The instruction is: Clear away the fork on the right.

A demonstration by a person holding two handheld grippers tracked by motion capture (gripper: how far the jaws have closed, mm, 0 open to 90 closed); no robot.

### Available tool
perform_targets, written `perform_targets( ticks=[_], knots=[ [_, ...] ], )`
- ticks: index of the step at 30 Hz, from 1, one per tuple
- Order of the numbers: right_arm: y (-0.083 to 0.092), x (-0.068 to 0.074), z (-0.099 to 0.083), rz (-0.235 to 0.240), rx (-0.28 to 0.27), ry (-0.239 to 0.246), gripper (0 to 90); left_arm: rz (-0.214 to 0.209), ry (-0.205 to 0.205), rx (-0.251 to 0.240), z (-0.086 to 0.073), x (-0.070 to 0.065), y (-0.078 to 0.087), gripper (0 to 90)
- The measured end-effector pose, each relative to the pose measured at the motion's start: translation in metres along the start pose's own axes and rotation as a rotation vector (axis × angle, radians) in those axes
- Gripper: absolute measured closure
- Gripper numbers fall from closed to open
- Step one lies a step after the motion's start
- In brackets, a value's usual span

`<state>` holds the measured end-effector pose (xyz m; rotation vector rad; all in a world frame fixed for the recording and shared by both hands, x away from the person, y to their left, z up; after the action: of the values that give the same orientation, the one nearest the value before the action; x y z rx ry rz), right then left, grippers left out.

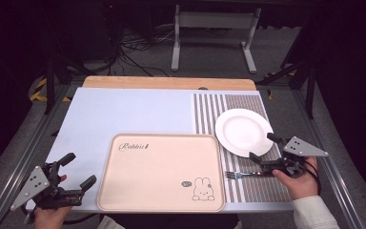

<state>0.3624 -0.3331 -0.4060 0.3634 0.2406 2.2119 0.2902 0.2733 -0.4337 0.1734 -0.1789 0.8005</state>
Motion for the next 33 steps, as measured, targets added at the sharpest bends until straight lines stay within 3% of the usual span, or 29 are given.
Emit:
perform_targets(
  ticks=[6,15,17,18,19,24,30,33],
  knots=[
    [-0.005,-0.001,0.006,0.013,0.049,0.01,3.6,-0.001,-0.001,0.002,0.0,0.0,0.0,0.0],
    [-0.004,-0.001,0.023,0.032,0.299,0.142,8.3,0.001,0.001,0.002,0.0,0.0,0.0,0.0],
    [-0.004,-0.001,0.024,0.031,0.317,0.154,8.7,0.001,0.002,0.003,0.0,0.0,0.0,0.0],
    [-0.004,0.0,0.027,0.032,0.368,0.19,9.5,0.001,0.002,0.003,0.0,0.0,0.0,0.0],
    [-0.004,0.0,0.027,0.032,0.368,0.19,9.5,0.001,0.002,0.003,0.0,0.0,0.0,0.0],
    [-0.003,-0.001,0.036,0.024,0.47,0.246,9.3,0.004,0.007,0.004,0.0,0.001,0.0,0.0],
    [-0.003,0.0,0.042,0.03,0.538,0.279,9.9,0.005,0.006,0.003,0.0,0.001,0.0,0.0],
    [-0.006,0.001,0.042,0.08,0.578,0.294,11.4,0.003,0.01,0.001,0.0,0.001,0.0,0.0]
  ],
)
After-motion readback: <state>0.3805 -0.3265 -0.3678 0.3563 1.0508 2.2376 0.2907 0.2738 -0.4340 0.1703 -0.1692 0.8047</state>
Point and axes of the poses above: each handheld gripper's, and its own axes: y roughly backward along the jaws, z roughly out of its top, x roughly to its left, the point moved 3 cm from there along -y, roughly forward along the jaws, and after that the axes turned 14 degrees about -y, right-handed, at the moved point
